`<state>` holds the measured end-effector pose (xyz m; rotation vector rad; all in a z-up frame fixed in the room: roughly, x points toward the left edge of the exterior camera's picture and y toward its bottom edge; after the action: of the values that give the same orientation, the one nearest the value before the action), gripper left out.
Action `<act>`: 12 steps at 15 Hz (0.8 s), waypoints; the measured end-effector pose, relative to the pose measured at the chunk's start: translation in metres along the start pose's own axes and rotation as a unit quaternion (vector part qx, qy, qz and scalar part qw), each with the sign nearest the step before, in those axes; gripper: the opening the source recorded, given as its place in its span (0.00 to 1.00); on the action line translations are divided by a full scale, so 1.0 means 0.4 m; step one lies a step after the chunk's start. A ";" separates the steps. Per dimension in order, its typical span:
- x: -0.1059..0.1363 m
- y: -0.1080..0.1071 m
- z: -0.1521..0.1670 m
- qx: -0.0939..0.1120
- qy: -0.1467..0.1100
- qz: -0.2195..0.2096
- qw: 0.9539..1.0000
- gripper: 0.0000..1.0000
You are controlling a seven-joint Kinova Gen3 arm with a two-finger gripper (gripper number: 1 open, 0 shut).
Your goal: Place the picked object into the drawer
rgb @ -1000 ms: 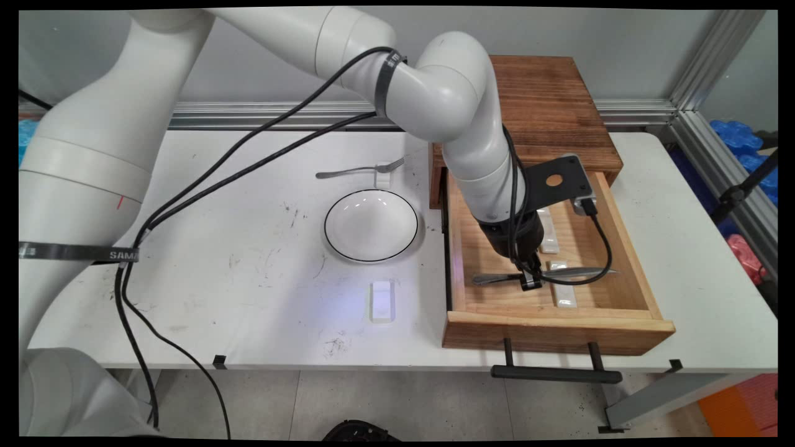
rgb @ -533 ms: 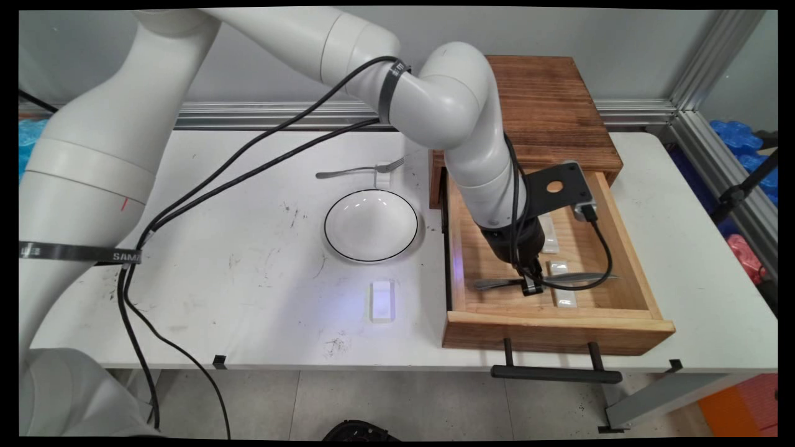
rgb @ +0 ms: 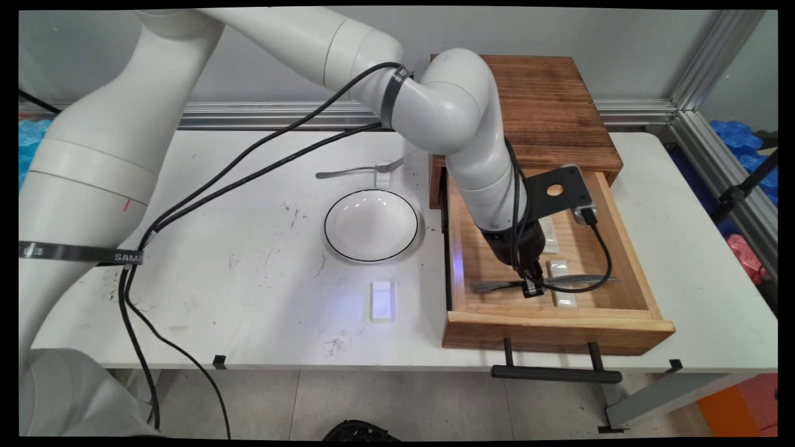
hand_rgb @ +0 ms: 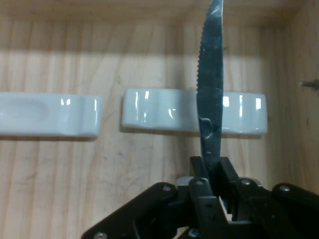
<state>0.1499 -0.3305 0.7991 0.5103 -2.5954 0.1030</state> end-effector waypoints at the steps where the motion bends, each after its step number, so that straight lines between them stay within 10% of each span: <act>1: -0.001 -0.001 0.001 0.000 0.000 0.000 1.000 0.00; 4: -0.003 -0.001 0.007 -0.001 0.001 -0.001 1.000 0.00; 5: -0.003 -0.002 0.008 -0.001 0.002 -0.001 1.000 1.00; 12: -0.002 -0.005 0.007 0.007 0.009 -0.004 1.000 1.00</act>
<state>0.1501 -0.3323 0.7963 0.5226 -2.5774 0.1227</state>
